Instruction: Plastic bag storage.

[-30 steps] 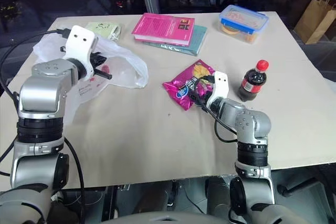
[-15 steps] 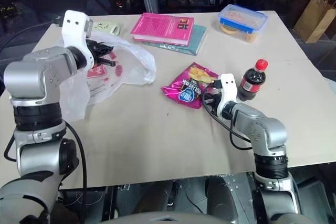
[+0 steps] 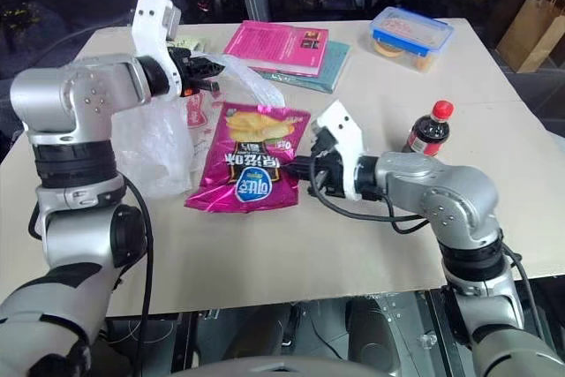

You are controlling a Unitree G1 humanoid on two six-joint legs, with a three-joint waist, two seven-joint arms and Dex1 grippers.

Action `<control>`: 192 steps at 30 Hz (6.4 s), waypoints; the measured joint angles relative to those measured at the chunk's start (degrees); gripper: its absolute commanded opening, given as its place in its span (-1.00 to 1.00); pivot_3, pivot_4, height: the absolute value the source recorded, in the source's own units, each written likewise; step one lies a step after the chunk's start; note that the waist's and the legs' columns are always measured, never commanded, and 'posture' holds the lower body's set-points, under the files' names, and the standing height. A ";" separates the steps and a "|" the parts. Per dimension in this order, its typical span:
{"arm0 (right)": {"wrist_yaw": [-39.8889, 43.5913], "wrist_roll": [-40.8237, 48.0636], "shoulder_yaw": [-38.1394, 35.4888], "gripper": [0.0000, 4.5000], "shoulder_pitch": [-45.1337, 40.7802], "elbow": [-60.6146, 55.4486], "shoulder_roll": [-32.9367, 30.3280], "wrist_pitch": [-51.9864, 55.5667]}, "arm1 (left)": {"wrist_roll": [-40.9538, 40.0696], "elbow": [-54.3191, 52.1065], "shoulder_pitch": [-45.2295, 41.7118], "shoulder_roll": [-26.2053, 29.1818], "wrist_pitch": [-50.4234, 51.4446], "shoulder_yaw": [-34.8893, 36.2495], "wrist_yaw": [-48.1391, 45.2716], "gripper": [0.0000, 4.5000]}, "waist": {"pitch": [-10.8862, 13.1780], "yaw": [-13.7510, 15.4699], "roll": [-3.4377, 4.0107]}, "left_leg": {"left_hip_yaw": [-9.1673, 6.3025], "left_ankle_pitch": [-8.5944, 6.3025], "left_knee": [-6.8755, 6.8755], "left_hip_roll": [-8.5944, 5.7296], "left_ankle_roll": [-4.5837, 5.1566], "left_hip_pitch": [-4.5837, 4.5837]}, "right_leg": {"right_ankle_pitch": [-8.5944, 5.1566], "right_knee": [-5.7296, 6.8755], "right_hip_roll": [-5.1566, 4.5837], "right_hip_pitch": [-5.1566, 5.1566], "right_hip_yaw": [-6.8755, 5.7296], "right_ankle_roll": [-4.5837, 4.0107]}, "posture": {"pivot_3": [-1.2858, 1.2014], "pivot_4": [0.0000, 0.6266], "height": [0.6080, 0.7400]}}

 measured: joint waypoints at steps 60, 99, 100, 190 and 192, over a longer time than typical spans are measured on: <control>4.03 -27.43 -0.75 -0.99 -15.28 42.37 18.20 -22.99 | -25.01 -14.91 8.60 -2.27 19.05 4.28 4.56 -1.00 | 0.00 -0.31 0.00 | 0.25 0.16 0.00 0.06 -0.30 -0.02 | -0.01 0.51 0.04 -0.45 0.26 -0.08 | 0.03 -0.52 1.00; -22.15 -41.19 -12.04 0.98 12.83 -23.73 -3.77 -5.16 | -23.40 3.53 0.49 -13.16 3.37 11.34 15.09 -1.00 | -0.05 0.71 -0.04 | 0.37 0.23 0.46 0.01 -0.41 -0.79 | 0.08 0.88 0.00 -1.22 0.11 -0.33 | 0.03 -0.52 1.00; -22.98 -41.82 -12.54 0.98 13.05 -23.76 -3.41 -5.11 | -23.35 3.92 0.49 -13.13 3.15 11.19 14.90 -1.00 | -0.05 0.71 -0.04 | 0.38 0.23 0.46 0.01 -0.41 -0.79 | 0.08 0.88 0.00 -1.22 0.12 -0.33 | 0.03 -0.52 1.00; -22.97 -9.96 -13.18 0.37 13.30 -13.34 13.27 1.94 | 26.43 -4.11 19.18 7.00 -47.00 -29.19 -9.78 -1.00 | -0.02 -0.08 0.04 | 0.58 0.15 0.30 0.25 -0.21 -0.84 | 0.14 0.99 0.18 -1.46 0.19 -0.45 | 0.03 -0.52 1.00; -22.24 -9.37 -11.67 0.37 13.25 -13.34 13.08 1.94 | 23.09 -2.66 16.26 5.37 -43.69 -24.67 -10.60 -1.00 | -0.02 -0.07 0.04 | 0.58 0.15 0.34 0.24 -0.20 -0.84 | 0.14 1.00 0.17 -1.44 0.18 -0.44 | 0.03 -0.52 1.00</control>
